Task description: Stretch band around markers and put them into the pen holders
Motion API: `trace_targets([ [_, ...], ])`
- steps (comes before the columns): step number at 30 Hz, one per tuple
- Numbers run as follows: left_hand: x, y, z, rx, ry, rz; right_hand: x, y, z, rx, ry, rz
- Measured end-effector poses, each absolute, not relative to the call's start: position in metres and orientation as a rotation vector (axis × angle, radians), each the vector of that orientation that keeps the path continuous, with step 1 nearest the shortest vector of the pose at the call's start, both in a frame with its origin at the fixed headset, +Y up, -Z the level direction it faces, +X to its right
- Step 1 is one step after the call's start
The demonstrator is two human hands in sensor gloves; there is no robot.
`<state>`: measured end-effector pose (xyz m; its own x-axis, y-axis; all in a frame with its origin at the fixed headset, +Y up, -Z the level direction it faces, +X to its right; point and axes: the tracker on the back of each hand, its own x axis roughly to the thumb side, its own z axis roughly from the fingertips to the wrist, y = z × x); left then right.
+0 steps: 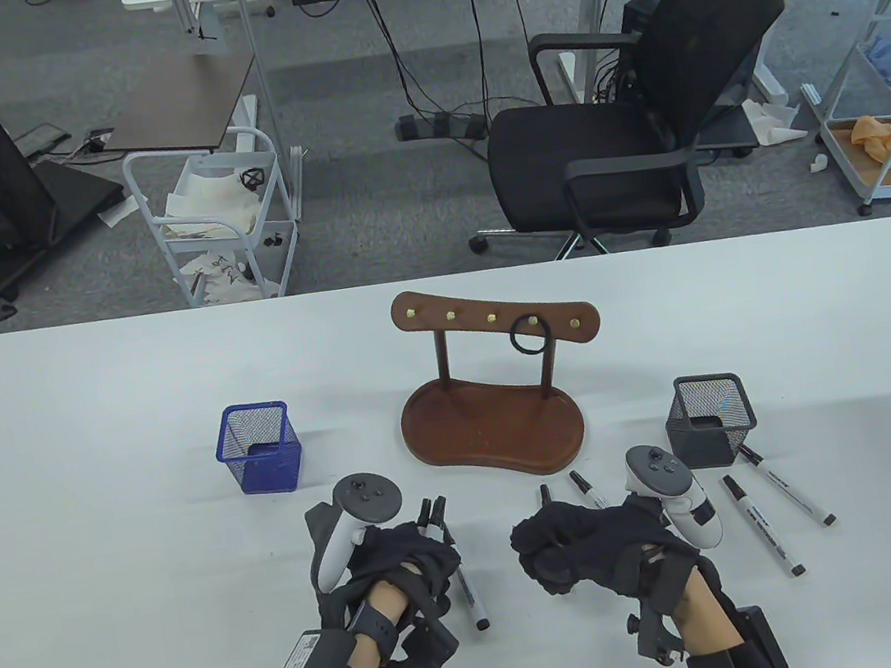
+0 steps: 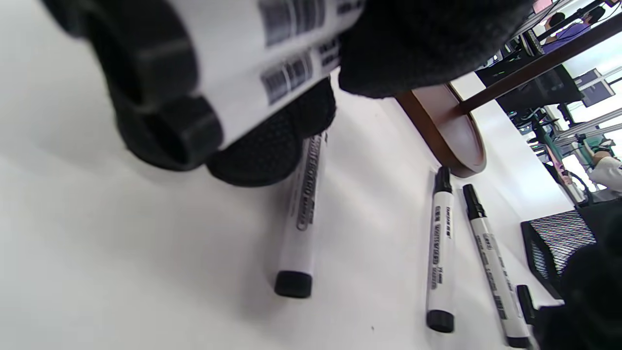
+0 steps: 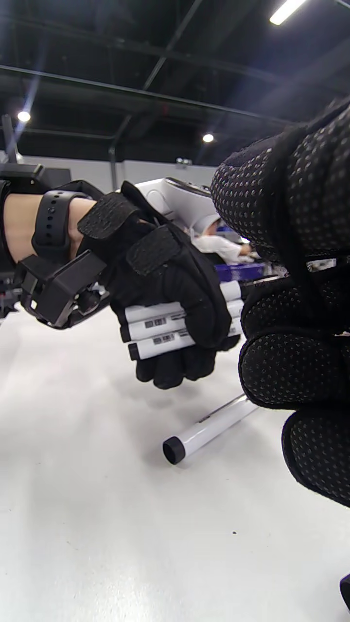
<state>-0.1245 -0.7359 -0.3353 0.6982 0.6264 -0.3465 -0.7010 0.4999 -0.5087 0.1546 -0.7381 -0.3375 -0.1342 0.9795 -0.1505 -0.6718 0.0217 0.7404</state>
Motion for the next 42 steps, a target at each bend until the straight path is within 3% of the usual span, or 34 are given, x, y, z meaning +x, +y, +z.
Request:
trace_targets([
  [3,-0.121,-0.738,-0.332,-0.624,0.160,0.877,0.155,-0.738,-0.337,0.502,0.816,1.522],
  [11,-0.110,-0.753,-0.329,-0.573,0.221,0.711,0.155,-0.737,-0.337,0.503,0.813,1.517],
  [31,-0.092,-0.757,-0.339,-0.517,0.180,0.525,0.157,-0.737,-0.337,0.501,0.804,1.522],
  [38,-0.088,-0.755,-0.346,-0.530,0.154,0.448,0.158,-0.737,-0.337,0.501,0.806,1.519],
  [42,-0.090,-0.756,-0.351,-0.619,0.089,0.441,0.158,-0.737,-0.337,0.497,0.805,1.516],
])
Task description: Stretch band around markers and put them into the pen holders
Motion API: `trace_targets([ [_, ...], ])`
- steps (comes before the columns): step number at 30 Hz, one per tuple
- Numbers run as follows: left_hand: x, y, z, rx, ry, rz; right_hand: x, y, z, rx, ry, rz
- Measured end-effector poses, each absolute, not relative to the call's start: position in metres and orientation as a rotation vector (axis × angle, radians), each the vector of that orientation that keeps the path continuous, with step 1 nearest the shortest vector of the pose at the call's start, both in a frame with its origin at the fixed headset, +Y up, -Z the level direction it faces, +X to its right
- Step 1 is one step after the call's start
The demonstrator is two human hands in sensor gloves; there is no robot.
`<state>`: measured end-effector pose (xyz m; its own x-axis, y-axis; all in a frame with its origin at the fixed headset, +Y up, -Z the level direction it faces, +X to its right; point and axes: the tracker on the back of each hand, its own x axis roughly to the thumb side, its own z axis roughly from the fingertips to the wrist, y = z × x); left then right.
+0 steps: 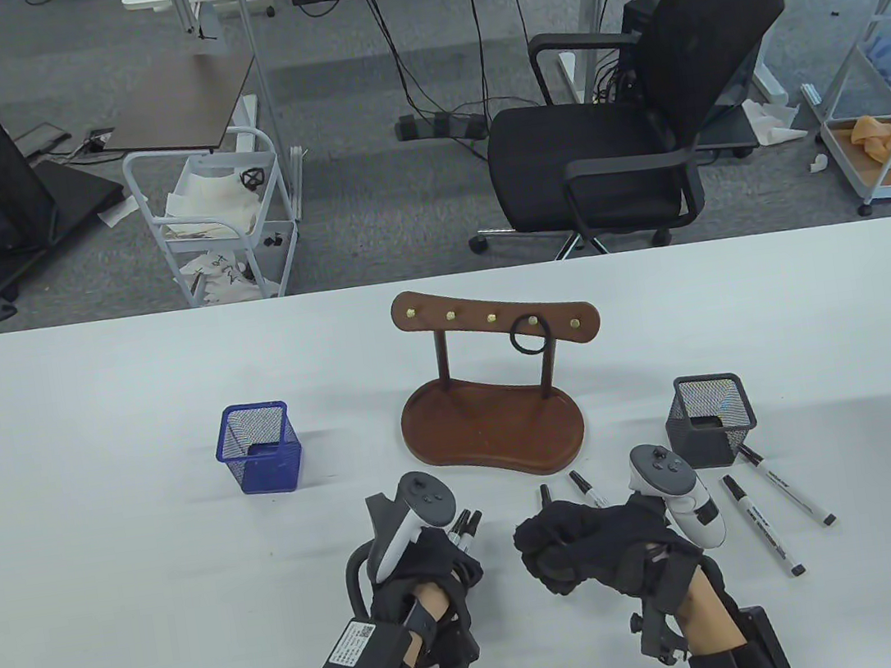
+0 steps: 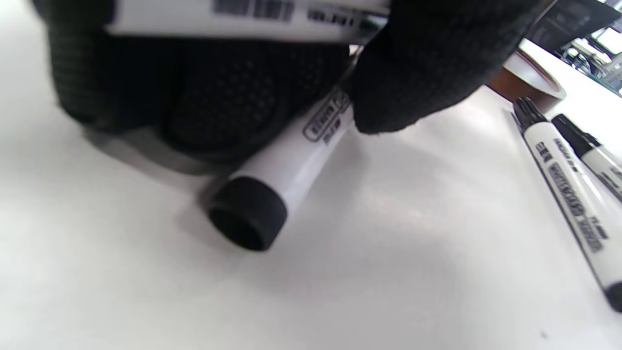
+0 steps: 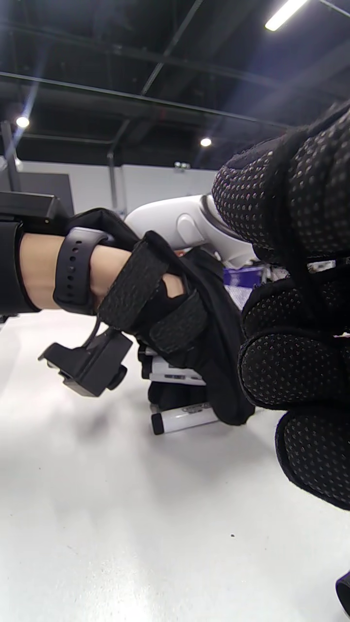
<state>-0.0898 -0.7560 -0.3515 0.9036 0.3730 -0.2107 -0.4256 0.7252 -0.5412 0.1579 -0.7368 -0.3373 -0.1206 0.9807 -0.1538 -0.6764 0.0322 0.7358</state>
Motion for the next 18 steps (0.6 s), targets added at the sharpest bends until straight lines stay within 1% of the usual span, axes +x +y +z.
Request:
trace_targets([
  [4,-0.096,-0.757,-0.355,-0.694,0.058,0.507,0.158,-0.738,-0.338,0.487,0.808,1.515],
  [6,-0.099,-0.756,-0.357,-0.722,0.011,0.510,0.158,-0.738,-0.338,0.481,0.810,1.513],
  [14,-0.106,-0.744,-0.368,-0.759,-0.064,0.624,0.158,-0.740,-0.338,0.466,0.820,1.516],
  [18,-0.108,-0.735,-0.375,-0.768,-0.092,0.636,0.158,-0.740,-0.338,0.462,0.824,1.520],
])
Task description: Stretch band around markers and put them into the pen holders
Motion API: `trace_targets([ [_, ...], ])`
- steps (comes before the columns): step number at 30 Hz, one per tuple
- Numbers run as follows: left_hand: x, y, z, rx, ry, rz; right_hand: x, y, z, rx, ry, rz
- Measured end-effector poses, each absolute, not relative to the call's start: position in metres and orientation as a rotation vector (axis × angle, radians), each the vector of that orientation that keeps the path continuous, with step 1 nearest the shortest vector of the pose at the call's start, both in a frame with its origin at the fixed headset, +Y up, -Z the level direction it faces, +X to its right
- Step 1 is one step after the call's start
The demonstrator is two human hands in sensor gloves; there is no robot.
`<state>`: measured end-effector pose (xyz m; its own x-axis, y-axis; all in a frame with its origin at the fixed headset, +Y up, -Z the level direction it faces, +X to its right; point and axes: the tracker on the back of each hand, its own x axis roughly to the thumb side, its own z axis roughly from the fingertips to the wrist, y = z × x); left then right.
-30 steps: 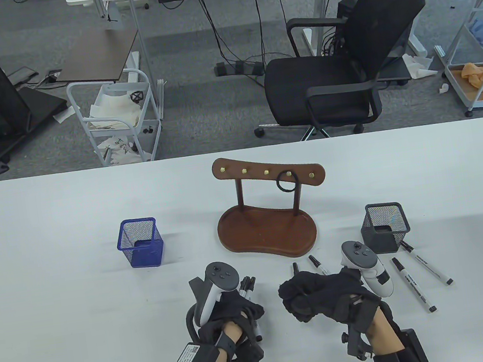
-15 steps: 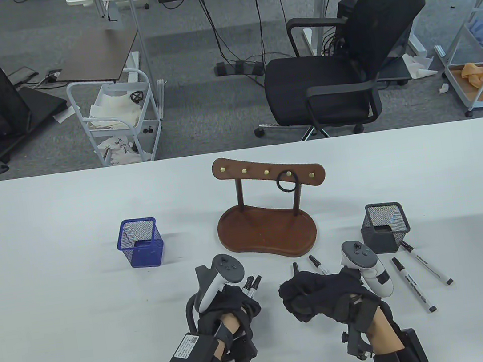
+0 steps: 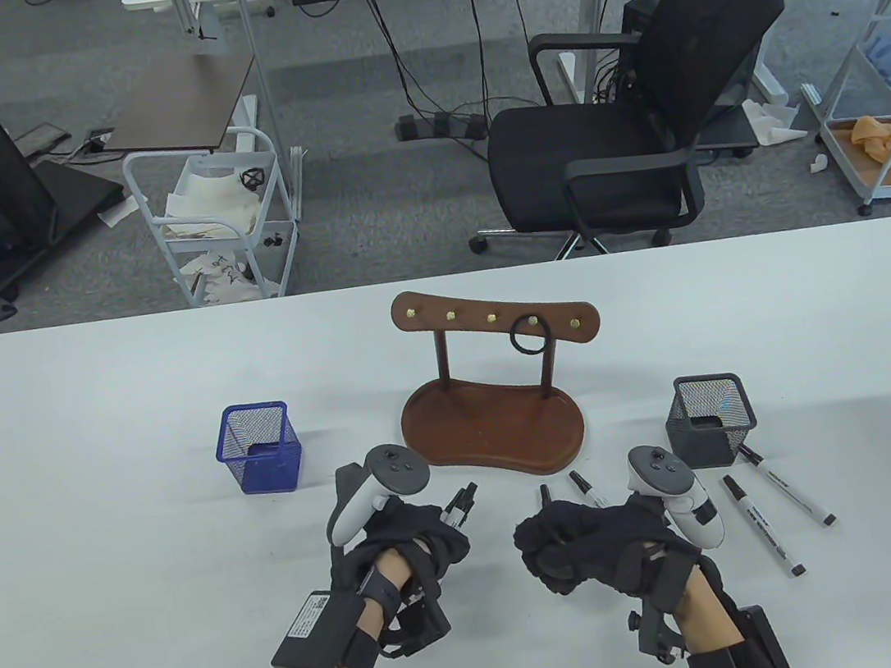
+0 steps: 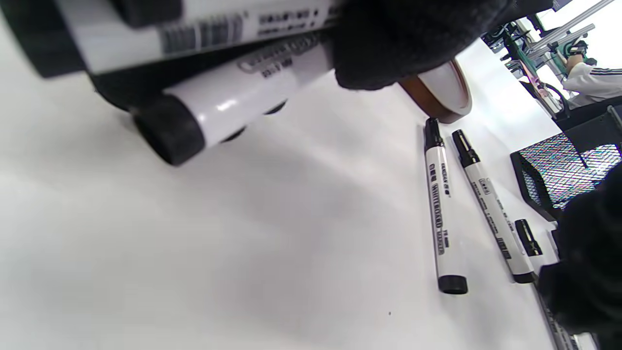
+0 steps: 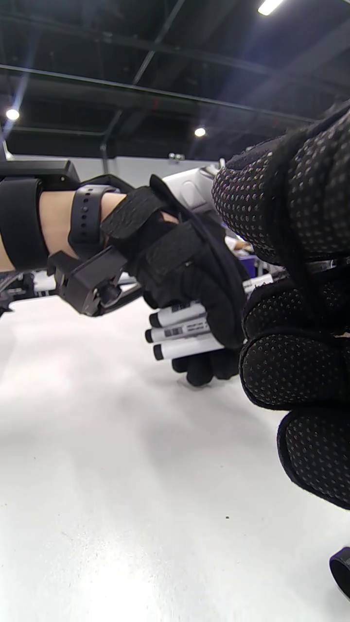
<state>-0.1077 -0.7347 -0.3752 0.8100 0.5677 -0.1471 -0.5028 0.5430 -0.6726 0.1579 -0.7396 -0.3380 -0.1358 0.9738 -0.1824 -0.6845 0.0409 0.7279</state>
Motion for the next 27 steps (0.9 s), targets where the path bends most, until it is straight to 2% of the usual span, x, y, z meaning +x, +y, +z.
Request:
trace_targets([
  [9,-0.107,-0.719,-0.389,-0.838,-0.183,0.605,0.159,-0.740,-0.339,0.441,0.807,1.539],
  [19,-0.096,-0.714,-0.392,-0.977,-0.411,0.521,0.164,-0.736,-0.341,0.361,0.693,1.669],
  [27,-0.087,-0.714,-0.388,-1.030,-0.472,0.458,0.165,-0.737,-0.341,0.316,0.647,1.742],
])
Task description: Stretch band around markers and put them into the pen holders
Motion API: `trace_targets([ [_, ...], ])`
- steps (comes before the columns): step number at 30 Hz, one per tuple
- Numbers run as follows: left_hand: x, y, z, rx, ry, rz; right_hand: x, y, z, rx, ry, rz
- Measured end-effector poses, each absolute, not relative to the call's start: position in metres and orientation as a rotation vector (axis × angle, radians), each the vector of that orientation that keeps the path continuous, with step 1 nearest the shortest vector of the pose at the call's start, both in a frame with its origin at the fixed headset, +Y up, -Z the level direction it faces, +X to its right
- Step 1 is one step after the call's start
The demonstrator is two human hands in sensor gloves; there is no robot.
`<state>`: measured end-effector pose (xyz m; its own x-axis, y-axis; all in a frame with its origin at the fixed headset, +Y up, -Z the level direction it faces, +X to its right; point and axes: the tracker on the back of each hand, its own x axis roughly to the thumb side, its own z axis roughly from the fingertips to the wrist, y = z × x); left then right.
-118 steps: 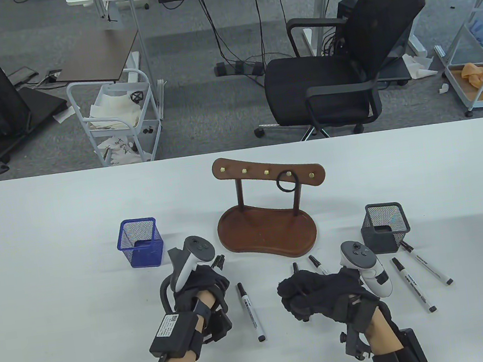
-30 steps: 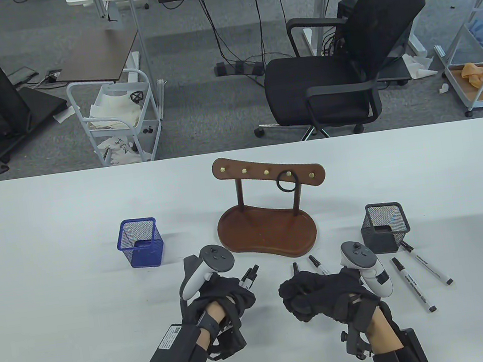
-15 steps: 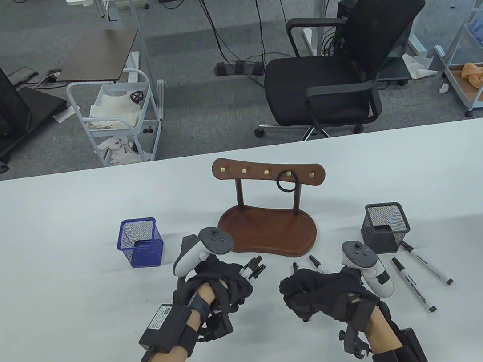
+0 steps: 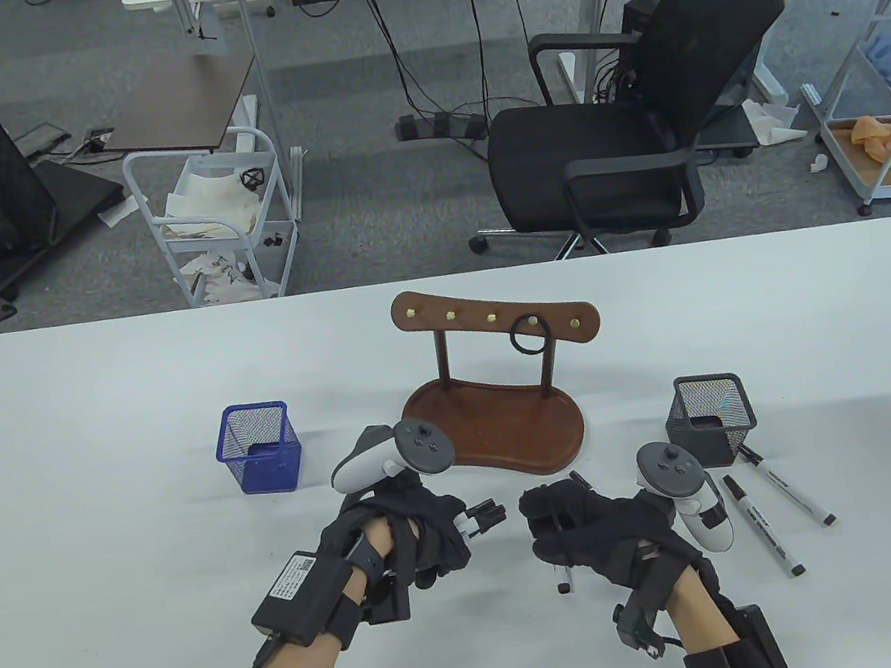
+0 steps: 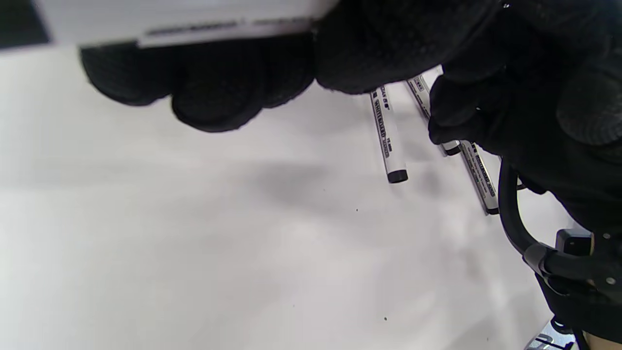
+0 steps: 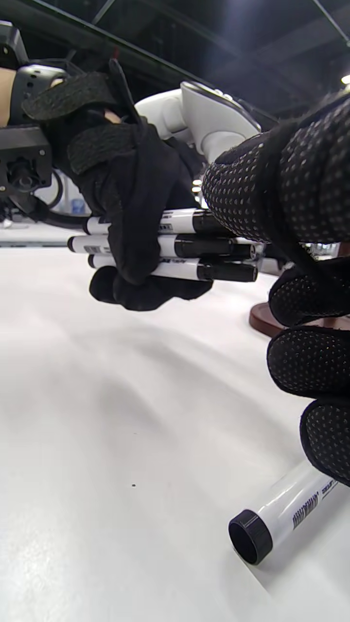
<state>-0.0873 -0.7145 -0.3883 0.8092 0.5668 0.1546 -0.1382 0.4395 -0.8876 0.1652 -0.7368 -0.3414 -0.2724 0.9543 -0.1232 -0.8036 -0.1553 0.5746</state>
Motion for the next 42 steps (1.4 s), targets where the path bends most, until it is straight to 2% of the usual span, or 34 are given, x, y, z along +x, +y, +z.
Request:
trace_targets([
  [23,-0.045,-0.694,-0.366,-0.965,-0.553,0.231,0.137,-0.724,-0.341,0.322,0.612,2.048],
  [34,-0.052,-0.693,-0.359,-0.820,-0.679,0.274,0.139,-0.725,-0.344,0.298,0.626,2.053],
  [42,-0.062,-0.693,-0.355,-0.732,-0.664,0.397,0.136,-0.727,-0.344,0.264,0.620,2.102],
])
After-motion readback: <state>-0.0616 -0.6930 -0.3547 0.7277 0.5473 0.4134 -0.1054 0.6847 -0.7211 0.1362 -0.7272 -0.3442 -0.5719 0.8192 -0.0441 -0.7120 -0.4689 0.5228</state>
